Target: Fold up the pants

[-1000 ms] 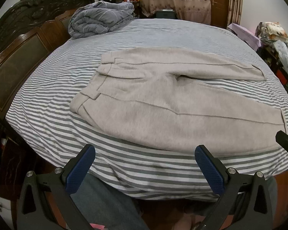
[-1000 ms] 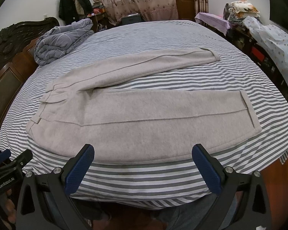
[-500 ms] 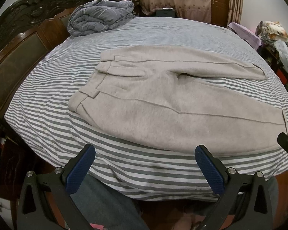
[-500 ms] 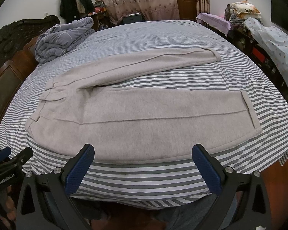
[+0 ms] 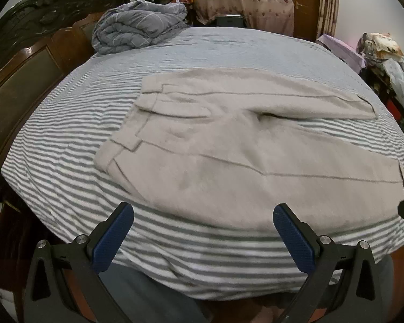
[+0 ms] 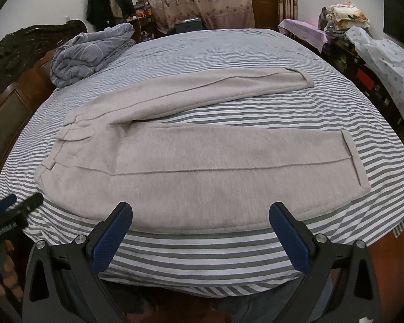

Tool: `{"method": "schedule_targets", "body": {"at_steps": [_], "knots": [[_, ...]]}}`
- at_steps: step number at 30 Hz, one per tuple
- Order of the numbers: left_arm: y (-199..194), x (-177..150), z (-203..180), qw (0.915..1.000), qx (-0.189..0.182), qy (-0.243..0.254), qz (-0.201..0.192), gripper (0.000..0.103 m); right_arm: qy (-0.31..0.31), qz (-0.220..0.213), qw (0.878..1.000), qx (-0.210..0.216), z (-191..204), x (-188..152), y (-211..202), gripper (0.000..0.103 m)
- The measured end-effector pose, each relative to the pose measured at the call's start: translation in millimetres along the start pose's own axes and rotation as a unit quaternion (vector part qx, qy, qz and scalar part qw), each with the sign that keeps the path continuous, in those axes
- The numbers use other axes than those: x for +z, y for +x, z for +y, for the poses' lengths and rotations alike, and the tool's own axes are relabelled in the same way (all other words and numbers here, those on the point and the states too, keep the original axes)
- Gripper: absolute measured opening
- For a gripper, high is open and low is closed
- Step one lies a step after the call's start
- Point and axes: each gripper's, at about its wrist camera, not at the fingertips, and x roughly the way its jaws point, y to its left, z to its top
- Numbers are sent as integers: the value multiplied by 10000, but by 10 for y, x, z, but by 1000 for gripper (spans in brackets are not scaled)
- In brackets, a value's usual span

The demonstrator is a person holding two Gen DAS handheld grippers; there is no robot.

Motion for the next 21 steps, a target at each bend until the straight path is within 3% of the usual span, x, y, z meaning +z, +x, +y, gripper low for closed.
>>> {"method": "schedule_targets", "body": {"at_steps": [11,16,21], "knots": [[382,638,757,9994,87,-310,-147,103,-118,317,9978,570,-9,413,312,99],[694,1079,1072,9992,151,-300,-215,103,-298,384,9952,851,-54,903,501,98],[1134,1469,1378,9990,-159,-392,-112,103,-875,463,9884,1149,78,1492,825,96]]}}
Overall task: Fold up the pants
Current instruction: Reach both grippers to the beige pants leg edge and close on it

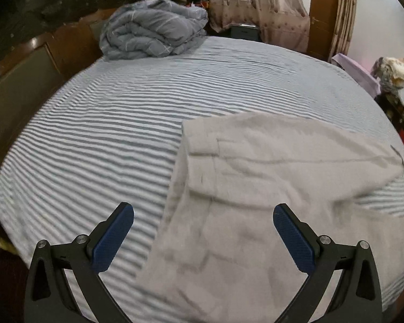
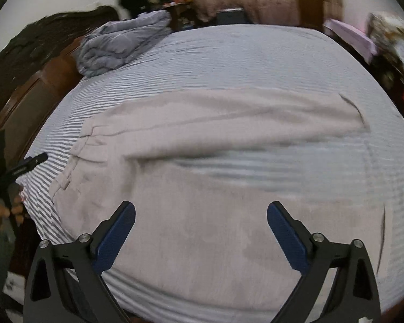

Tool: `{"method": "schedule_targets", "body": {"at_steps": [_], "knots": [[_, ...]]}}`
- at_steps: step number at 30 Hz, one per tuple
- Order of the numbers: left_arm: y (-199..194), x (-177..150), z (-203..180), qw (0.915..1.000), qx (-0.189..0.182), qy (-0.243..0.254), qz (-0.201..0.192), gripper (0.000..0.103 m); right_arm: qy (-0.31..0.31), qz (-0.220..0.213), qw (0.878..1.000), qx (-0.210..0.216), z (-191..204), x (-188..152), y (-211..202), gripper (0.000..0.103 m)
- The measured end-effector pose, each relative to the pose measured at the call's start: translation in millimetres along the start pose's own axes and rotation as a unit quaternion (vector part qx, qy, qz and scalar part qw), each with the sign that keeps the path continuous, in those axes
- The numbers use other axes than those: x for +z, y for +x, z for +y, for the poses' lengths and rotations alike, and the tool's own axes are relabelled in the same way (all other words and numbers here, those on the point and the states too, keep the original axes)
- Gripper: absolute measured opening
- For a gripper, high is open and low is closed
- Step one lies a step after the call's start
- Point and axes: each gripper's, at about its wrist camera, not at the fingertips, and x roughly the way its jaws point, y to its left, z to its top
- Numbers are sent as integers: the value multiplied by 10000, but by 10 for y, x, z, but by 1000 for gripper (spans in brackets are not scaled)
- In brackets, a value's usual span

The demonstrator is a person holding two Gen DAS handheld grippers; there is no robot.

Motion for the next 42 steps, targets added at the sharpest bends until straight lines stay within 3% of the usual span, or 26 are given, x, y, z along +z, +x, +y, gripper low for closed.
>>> {"method": "schedule_targets", "body": {"at_steps": [2,4,5,14,17,22,27,28,30,33,35,37,42], "knots": [[223,143,139,9999,32,-149,70,103,-238,145,9996,-44,-13,236,184,90],[447,263,257,9996,-12,-251,152,103,-532,328,9980,-18,8,521,417,73],[551,312,298,9994,-13,-278,188,102,-629,405,9972,21,16,680,554,70],[1397,795,565,9945,-702,-566,538,102,-1029,805,9907,387,15,1747,1616,67],[1691,940,607,9936,-815,-488,605,102,-1321,980,9853,462,31,1950,1931,67],[2191,1012,651,9820,-1455,-553,1074,102,-1680,1403,9740,591,14,2161,2451,67],[2266,1093,570,9776,-1868,-333,912,101,-2091,1644,9611,747,35,2287,2806,67],[2270,1107,536,9761,-1961,-277,894,99,-2152,1676,9593,735,62,2303,2870,67],[2261,1109,446,9753,-2024,-93,882,85,-2206,1760,9561,795,42,2320,2969,67],[2259,1109,371,9794,-1835,162,826,78,-2247,1928,9500,993,87,2277,3117,66],[2262,1127,369,9807,-1789,192,768,67,-2383,1808,9483,1058,131,2242,3108,58],[2234,1132,377,9808,-1814,112,713,61,-2391,1678,9497,1129,152,2236,3050,14],[2065,1129,332,9866,-1533,230,502,52,-2577,1406,9512,954,295,2147,2717,7]]}}
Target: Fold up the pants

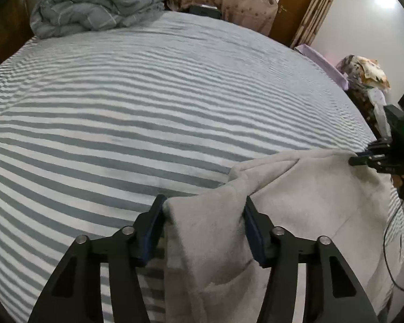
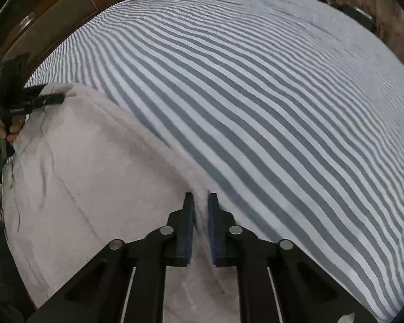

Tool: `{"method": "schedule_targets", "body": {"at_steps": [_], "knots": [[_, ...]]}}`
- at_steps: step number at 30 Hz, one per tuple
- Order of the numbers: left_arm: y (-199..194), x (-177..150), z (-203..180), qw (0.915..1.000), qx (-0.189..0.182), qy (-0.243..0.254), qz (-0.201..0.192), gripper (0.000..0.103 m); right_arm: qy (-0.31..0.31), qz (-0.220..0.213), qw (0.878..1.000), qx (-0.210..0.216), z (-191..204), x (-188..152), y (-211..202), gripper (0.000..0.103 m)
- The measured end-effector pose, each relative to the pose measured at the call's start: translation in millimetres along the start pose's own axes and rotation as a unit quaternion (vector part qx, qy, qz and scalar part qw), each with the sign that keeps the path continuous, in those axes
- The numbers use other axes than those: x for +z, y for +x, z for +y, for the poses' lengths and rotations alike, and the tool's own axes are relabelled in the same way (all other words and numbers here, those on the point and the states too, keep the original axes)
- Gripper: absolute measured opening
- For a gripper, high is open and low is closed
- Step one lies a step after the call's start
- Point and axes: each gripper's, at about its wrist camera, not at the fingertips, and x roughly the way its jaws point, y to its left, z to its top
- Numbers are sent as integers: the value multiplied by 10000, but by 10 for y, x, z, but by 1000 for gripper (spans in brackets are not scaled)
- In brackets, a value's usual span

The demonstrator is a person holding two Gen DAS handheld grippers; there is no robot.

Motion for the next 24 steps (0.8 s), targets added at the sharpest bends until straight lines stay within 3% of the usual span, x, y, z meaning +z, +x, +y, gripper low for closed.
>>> {"method": "schedule_targets", "body": {"at_steps": [7,12,18,24], "knots": [[-432,7,-75,9995,-21,-93,-297,47,147,-559,9981,-212,354,-229,-757,6],[-881,-128,-171,9985,-100,-84,-536,43,179,-809,9961,-288,746,-572,-1296,6],[-1459,-535,-280,9970,-241,0,-741,41,384,-1002,9940,-230,1313,-1193,-1628,6],[-1818,-1067,-385,9976,-308,96,-612,37,586,-846,9946,138,1715,-1889,-1621,6]]}}
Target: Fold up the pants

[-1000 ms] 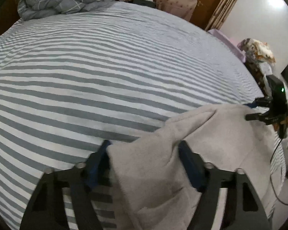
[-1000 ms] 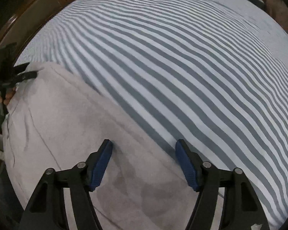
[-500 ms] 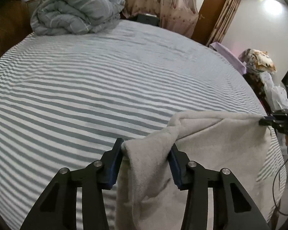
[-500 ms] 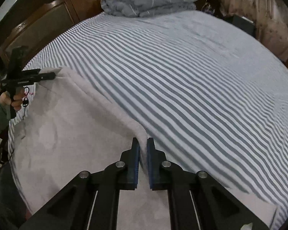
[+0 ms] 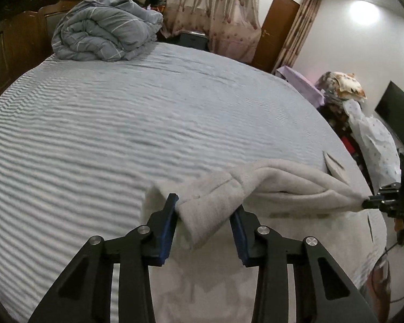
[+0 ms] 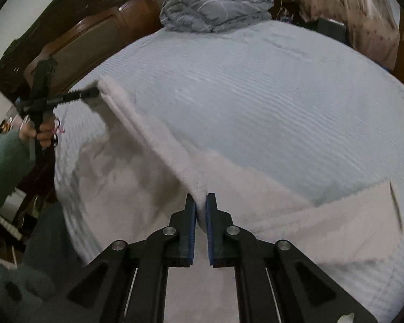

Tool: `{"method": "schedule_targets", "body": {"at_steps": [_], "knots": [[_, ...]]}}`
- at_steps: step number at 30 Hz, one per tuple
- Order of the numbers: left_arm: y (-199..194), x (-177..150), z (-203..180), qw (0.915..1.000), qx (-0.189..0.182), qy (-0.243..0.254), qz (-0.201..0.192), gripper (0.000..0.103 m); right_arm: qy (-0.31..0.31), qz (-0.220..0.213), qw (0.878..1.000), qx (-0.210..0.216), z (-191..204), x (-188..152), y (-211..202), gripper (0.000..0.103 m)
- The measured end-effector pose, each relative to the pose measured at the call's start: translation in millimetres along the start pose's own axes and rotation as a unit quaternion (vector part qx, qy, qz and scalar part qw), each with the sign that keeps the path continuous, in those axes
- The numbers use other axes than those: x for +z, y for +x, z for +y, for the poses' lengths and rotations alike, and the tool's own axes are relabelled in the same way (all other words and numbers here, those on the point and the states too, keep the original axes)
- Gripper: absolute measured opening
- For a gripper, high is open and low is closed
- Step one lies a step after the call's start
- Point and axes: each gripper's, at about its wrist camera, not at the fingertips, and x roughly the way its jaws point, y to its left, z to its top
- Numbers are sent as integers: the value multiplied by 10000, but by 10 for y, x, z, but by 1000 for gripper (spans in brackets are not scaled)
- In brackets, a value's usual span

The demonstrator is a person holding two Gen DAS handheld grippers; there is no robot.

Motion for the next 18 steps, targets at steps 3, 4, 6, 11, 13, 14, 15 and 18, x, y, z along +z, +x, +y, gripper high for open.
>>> {"method": "schedule_targets", "body": {"at_steps": [3,4,6,11,13,14,15,18], "knots": [[-102,-300,-8,9996,-1,-129,251,34,130,131,9998,91,112,-342,88,6],[-116,-417,18,9990,19,-251,356,34,178,188,9996,80,130,-423,120,6],[-121,-621,69,9970,-7,-513,586,34,347,306,9989,99,117,-592,261,6],[-138,-1058,115,9869,-47,-1078,1201,36,462,398,9981,-43,134,-807,469,6],[-180,-1169,90,9833,-178,-1299,1263,41,388,387,9983,-177,168,-832,526,6],[-202,-1199,79,9813,-304,-1424,1256,48,348,379,9984,-247,191,-832,544,6],[-223,-1251,62,9781,-437,-1624,1230,55,324,369,9983,-313,242,-829,565,7],[-209,-1300,18,9684,-792,-2055,1171,60,267,404,9980,-415,306,-829,659,7]]}}
